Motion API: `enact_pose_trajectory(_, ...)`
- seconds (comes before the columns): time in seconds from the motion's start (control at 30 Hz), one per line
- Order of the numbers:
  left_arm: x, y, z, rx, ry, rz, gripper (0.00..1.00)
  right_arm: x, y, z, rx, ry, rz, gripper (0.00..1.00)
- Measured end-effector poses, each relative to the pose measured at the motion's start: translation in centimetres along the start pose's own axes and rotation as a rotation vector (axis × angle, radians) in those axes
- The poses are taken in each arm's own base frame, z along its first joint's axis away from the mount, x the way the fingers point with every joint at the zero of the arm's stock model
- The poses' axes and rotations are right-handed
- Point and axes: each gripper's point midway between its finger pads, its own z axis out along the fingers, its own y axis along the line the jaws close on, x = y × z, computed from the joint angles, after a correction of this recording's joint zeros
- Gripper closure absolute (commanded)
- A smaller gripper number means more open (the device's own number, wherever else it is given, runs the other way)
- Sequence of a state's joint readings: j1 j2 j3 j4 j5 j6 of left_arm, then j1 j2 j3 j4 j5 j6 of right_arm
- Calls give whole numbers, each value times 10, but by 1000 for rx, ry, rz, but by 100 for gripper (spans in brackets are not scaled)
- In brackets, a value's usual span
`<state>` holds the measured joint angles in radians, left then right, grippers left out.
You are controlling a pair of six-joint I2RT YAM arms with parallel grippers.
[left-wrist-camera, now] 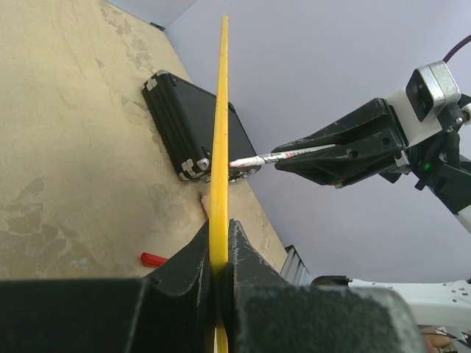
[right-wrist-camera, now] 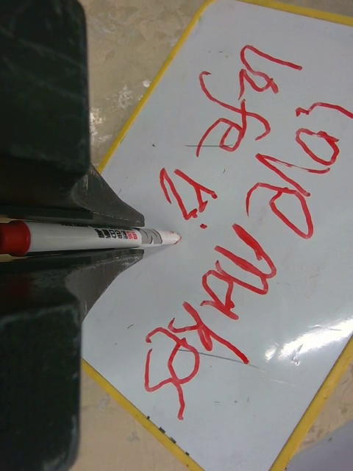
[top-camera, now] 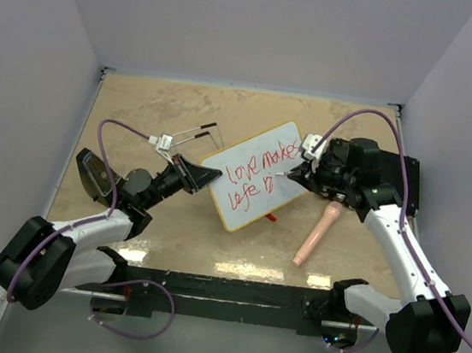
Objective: Write a sentence on the whiteboard
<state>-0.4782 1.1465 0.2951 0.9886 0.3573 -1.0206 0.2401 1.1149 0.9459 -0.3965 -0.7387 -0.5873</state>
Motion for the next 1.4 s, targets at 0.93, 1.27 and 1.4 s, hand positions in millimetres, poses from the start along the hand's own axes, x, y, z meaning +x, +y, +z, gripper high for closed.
enact_pose_trajectory(0.93,-5,7,-5,-15,-13,5,100,15,11,0,-57,54,2,100)
enact_pose_trajectory(1.27,-3,4,-5,-2,2,5,100,-20,-7,-3,-1,-23,-32,100)
enact_pose_trajectory(1.4,-3,2,-5,10,1,9,100,-19,-13,-1,21,-17,-22,100)
